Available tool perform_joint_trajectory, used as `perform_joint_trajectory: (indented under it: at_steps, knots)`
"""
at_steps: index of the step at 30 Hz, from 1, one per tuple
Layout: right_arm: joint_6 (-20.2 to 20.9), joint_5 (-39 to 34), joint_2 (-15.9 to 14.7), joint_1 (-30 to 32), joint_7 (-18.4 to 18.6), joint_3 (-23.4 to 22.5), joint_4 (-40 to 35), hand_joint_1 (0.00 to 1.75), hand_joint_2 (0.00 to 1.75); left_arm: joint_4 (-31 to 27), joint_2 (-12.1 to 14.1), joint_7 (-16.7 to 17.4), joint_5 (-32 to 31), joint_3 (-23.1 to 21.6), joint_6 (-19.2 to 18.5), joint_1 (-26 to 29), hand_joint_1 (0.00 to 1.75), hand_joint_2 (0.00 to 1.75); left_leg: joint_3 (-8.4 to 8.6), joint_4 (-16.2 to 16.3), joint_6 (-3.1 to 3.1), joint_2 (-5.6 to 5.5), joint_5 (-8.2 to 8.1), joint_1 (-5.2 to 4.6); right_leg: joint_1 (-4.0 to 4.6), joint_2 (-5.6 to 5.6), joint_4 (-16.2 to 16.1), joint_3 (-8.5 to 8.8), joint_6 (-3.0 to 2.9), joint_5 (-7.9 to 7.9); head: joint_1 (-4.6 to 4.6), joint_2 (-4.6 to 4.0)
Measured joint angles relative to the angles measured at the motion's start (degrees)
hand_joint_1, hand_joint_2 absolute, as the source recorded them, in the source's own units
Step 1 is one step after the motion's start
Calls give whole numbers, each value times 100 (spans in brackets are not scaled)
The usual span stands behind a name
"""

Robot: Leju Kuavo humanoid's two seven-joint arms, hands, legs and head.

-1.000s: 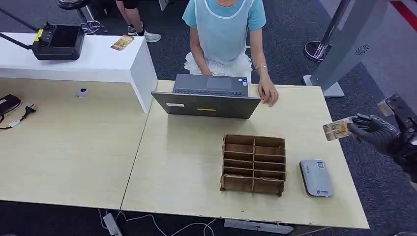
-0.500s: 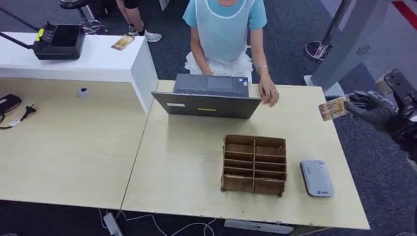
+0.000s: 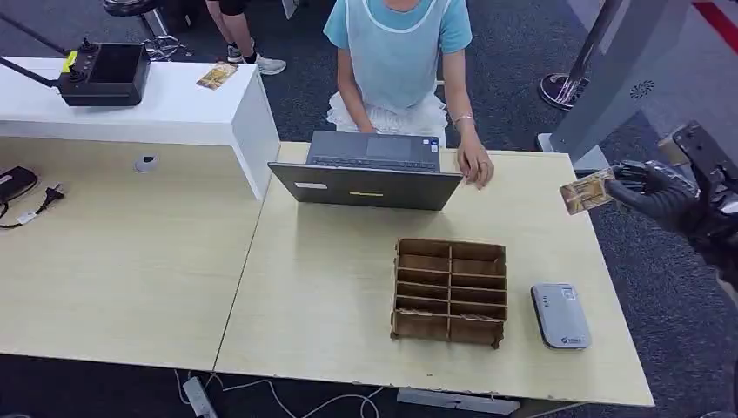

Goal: Pass the card to the sensor for recognition and then transmit it.

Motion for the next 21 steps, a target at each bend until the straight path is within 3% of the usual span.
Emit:
perform_joint_trajectory:
  at_steps: [11, 12, 14, 16, 18, 20, 21]
  knots:
    - [-7, 4, 0, -8, -2, 2, 0, 175, 175, 0, 0, 0, 0, 0, 0, 0, 0, 0, -3, -1, 0, 0, 0, 0, 0, 0, 1, 5, 0, 0, 0, 0]
    - [-143, 182, 31, -82, -42, 20, -9, 175, 175, 0, -2, 0, -15, 0, -15, 6, 0, 0, -80, -10, 3, 2, 0, 1, 4, -6, 10, 22, 1, 1, 0, 0]
    - [-1187, 1373, 618, -842, 284, 357, 97, 175, 175, 0, 0, 33, -109, 0, -118, 10, 0, 0, -71, -15, -6, 98, 8, -4, -6, 93, 22, -33, -18, 32, 59, 0]
    - [-2194, 3370, 1440, -1783, 610, 707, 488, 175, 175, 0, 0, 39, -127, -4, -146, -70, 0, 0, -48, -20, -9, 237, 7, -17, -15, 235, 23, -85, -22, 65, 24, 0]
    - [-2297, 5097, 1994, -2388, 636, 941, 866, 175, 175, 0, -7, 48, -138, -4, -153, -160, 0, 0, -12, -19, -25, 230, 18, 0, -7, 231, 23, -79, -29, 65, 2, 0]
    - [-2267, 5679, 2293, -2733, 562, 1051, 1113, 175, 175, 0, -13, 48, -144, -7, -160, -185, 0, 0, -8, -18, -43, 111, 54, 15, 10, 129, 24, -74, -32, 63, 0, 0]
    - [-2264, 5468, 2372, -2840, 540, 1080, 1196, 175, 175, 0, -15, 48, -142, -7, -162, -165, 0, 0, -23, -19, -52, 68, 62, 16, 12, 85, 24, -74, -33, 63, 2, 0]
